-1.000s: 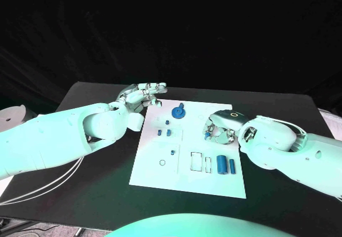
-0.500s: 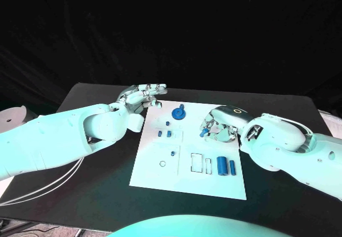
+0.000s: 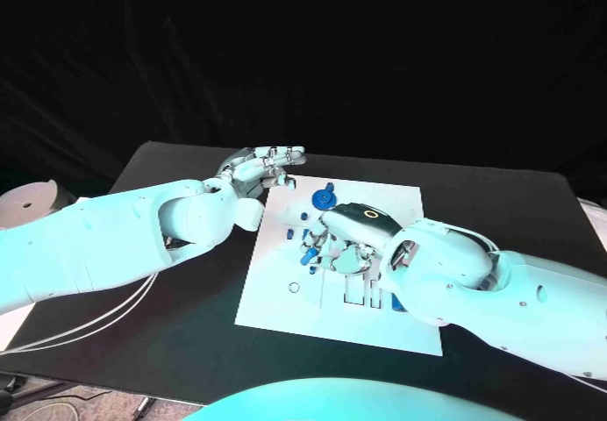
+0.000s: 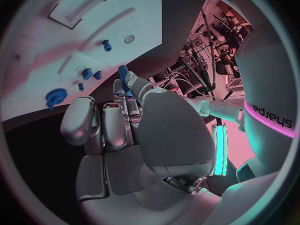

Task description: Assemble the parts on the task board

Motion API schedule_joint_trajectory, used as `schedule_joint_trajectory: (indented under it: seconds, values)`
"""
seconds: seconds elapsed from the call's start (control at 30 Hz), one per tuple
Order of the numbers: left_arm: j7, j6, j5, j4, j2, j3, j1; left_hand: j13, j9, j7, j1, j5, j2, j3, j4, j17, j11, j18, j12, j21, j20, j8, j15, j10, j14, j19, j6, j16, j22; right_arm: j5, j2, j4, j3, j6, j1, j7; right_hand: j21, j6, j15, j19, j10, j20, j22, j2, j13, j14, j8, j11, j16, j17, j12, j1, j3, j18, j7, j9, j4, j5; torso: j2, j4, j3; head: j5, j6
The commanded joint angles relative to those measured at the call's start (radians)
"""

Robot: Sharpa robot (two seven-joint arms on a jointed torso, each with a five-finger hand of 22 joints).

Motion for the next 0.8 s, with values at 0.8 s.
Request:
schedule_joint_trajectory:
  seconds: [0.8]
  values:
    - [0.001, 0.022, 0.002, 0.000, 0.011, 0.001, 0.001, 0.000, 0.000, 0.002, 0.000, 0.006, 0.007, -0.004, 0.000, -0.001, -0.001, 0.011, 0.007, -0.006, 0.004, 0.004, 0.000, -0.009, -0.008, -0.004, -0.007, 0.006, -0.001, -0.026, 0.120, -0.123, -0.029, 0.085, -0.063, 0.028, -0.004, -0.003, 0.002, -0.005, 0.000, 0.000, -0.006, 0.016, 0.000, 0.046, 0.001, 0.008, 0.006, -0.002, -0.021, 0.002, 0.012, -0.005, 0.010, 0.029, -0.006, 0.005, 0.001, -0.0008, 0.0019, 0.025, -0.012]
